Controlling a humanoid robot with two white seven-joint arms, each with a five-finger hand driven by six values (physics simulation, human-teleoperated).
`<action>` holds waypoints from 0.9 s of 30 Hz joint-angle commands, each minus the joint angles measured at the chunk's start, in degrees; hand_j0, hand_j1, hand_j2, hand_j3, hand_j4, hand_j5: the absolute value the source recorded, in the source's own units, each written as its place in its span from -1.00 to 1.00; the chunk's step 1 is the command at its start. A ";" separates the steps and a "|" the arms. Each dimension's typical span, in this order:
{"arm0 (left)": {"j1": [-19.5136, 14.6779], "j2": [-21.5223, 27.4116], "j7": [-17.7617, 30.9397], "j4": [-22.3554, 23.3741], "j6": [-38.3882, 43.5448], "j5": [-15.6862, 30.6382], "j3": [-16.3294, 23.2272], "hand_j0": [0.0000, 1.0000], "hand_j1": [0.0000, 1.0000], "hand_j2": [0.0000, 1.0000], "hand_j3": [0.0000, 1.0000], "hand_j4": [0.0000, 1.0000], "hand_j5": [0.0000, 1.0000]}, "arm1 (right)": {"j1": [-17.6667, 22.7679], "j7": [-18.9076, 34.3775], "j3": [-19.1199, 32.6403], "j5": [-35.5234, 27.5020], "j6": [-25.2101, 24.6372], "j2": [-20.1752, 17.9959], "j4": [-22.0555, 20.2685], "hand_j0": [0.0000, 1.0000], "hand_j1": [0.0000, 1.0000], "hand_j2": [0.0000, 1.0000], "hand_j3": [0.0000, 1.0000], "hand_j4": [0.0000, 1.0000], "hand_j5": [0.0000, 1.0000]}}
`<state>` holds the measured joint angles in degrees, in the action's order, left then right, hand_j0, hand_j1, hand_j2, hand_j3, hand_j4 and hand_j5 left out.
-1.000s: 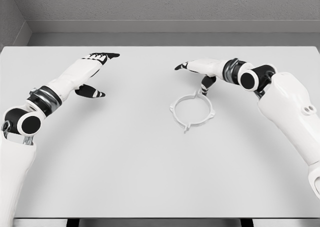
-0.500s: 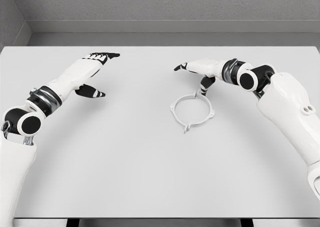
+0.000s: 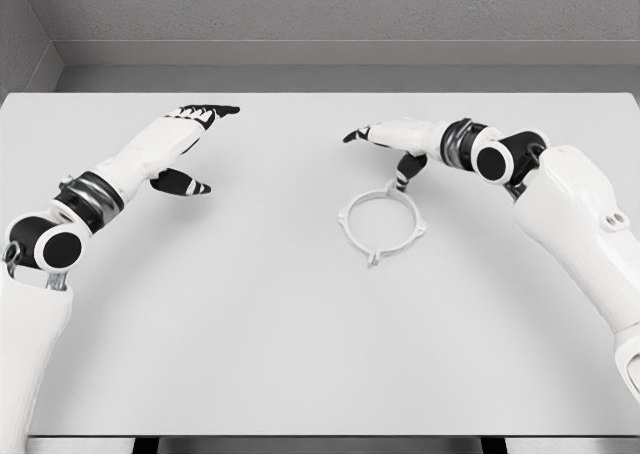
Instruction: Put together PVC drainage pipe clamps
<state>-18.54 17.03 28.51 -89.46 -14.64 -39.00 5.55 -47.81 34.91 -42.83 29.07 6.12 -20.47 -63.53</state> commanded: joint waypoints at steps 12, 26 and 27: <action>0.00 0.02 -0.03 -0.10 0.05 0.24 -0.01 1.00 1.00 1.00 1.00 1.00 1.00 | -0.26 0.09 0.11 0.64 0.03 -0.54 0.95 1.00 1.00 1.00 1.00 1.00 1.00; 2.28 3.00 -0.03 -1.25 -7.95 2.00 -7.92 1.00 1.00 1.00 1.00 1.00 1.00 | -2.20 0.09 0.64 -0.59 7.49 -14.33 0.51 1.00 1.00 1.00 1.00 1.00 1.00; 3.51 5.90 -0.03 -1.25 -9.44 4.37 -8.54 1.00 1.00 1.00 1.00 1.00 1.00 | -2.11 0.09 0.73 -1.73 8.73 -16.00 -0.71 1.00 1.00 1.00 1.00 1.00 1.00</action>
<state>-14.16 20.24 28.55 -90.62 -21.22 -36.87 -1.08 -49.66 35.03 -42.41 28.46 11.67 -33.07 -63.44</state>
